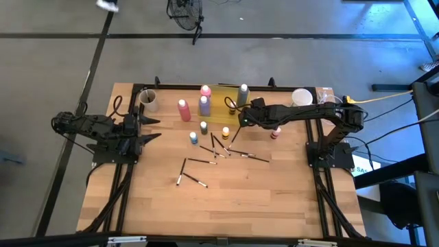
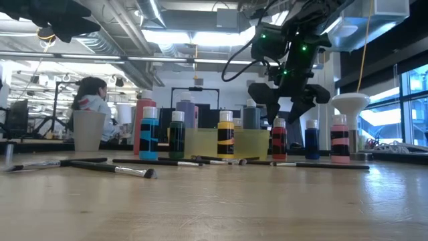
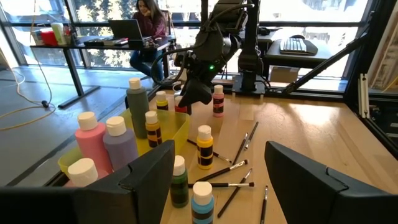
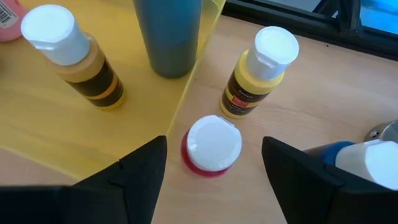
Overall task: Pick & Place Paint Supplies
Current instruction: Put the small red paint bottle into the yellow bin
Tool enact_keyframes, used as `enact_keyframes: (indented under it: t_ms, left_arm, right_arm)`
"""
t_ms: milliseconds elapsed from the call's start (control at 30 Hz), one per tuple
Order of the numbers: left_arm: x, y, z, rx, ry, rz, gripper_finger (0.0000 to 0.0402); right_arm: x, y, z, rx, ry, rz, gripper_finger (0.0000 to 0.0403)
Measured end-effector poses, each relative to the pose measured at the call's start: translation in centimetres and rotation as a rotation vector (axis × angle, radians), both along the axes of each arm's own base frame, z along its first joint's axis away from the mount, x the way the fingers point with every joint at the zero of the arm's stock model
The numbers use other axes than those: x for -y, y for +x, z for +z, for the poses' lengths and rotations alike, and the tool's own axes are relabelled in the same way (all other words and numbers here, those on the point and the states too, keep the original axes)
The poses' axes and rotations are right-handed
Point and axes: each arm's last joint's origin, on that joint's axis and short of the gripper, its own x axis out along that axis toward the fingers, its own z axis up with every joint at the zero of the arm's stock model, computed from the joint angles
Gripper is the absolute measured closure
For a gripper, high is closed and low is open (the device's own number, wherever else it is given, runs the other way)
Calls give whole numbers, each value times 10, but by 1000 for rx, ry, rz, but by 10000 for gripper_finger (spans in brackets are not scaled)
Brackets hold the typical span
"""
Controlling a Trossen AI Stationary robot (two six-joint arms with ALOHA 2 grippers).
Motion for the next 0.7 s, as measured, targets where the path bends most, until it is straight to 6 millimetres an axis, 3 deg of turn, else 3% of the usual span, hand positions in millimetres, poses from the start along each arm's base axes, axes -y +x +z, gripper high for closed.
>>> enact_keyframes:
  t_ms: [700]
  left_arm:
    - [0, 0, 0, 0, 0, 0, 155]
  right_arm:
    - [5, 3, -9, -19, 9, -4, 137]
